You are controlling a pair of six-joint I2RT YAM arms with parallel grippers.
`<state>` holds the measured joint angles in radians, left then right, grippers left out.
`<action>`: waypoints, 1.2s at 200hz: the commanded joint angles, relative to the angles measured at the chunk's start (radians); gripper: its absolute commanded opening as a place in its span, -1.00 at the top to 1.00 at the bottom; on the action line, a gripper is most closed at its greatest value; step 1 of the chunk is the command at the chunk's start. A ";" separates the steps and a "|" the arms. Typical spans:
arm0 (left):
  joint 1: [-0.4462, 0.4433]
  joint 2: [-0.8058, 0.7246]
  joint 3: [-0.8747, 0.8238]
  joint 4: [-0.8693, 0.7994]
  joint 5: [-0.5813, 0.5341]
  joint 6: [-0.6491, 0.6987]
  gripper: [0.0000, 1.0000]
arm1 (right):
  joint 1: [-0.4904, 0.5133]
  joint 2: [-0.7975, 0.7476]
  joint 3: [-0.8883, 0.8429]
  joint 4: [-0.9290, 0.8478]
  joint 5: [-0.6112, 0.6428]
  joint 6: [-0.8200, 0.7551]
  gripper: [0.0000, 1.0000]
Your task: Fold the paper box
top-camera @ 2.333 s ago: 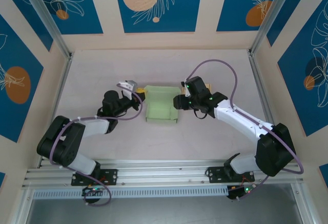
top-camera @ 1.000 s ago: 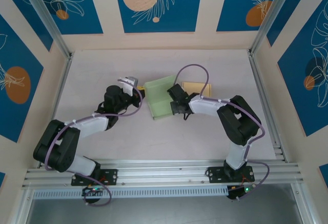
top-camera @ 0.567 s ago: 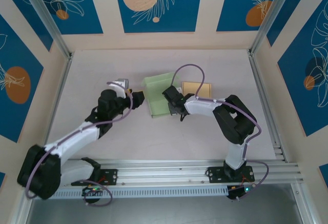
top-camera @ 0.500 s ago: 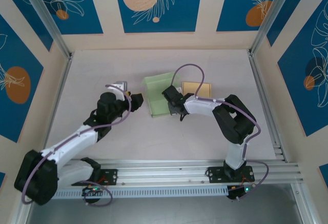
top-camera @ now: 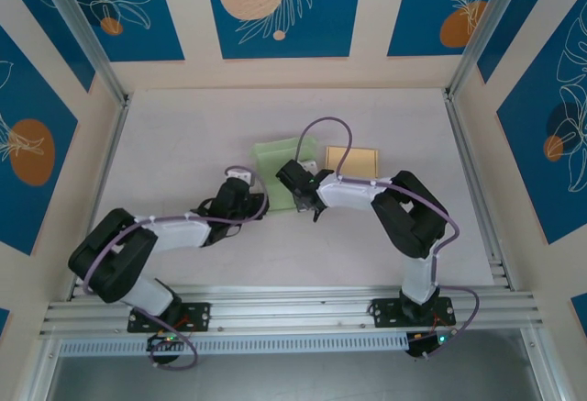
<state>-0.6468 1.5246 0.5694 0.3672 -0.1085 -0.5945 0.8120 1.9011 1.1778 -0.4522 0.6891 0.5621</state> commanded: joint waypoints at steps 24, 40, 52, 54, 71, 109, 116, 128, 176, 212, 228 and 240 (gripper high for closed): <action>-0.009 0.108 0.052 0.014 -0.091 -0.013 0.95 | 0.071 0.080 0.056 -0.156 -0.021 0.087 0.81; -0.012 0.112 0.054 -0.017 -0.104 -0.017 1.00 | 0.079 0.073 0.064 -0.158 -0.054 0.098 0.47; -0.014 0.101 0.051 -0.042 -0.117 -0.010 1.00 | 0.079 0.038 0.056 -0.151 -0.073 0.095 0.16; -0.014 0.098 0.050 -0.047 -0.121 -0.009 1.00 | 0.078 0.028 0.056 -0.151 -0.074 0.095 0.13; -0.015 0.084 0.056 -0.097 -0.146 0.014 1.00 | 0.067 -0.035 0.053 -0.159 -0.079 0.089 -0.10; -0.017 0.060 0.072 -0.169 -0.176 0.038 1.00 | 0.022 -0.188 0.003 -0.098 -0.171 0.101 -0.19; -0.017 0.056 0.074 -0.177 -0.178 0.039 1.00 | 0.016 -0.209 -0.007 -0.085 -0.184 0.106 -0.19; -0.020 0.051 0.076 -0.188 -0.181 0.044 1.00 | 0.010 -0.238 -0.026 -0.071 -0.187 0.117 -0.19; -0.028 0.045 0.086 -0.216 -0.187 0.065 1.00 | -0.072 -0.320 -0.162 0.106 -0.357 0.148 -0.12; -0.040 0.059 0.098 -0.213 -0.191 0.074 1.00 | -0.112 -0.288 -0.184 0.186 -0.458 0.150 0.09; -0.048 0.070 0.108 -0.207 -0.182 0.076 1.00 | -0.114 -0.263 -0.186 0.212 -0.482 0.147 0.26; -0.052 0.079 0.113 -0.192 -0.174 0.073 1.00 | -0.117 -0.242 -0.188 0.234 -0.500 0.151 0.39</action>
<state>-0.6777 1.5730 0.6670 0.2337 -0.2897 -0.5400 0.6979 1.6218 0.9974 -0.2962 0.2745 0.7071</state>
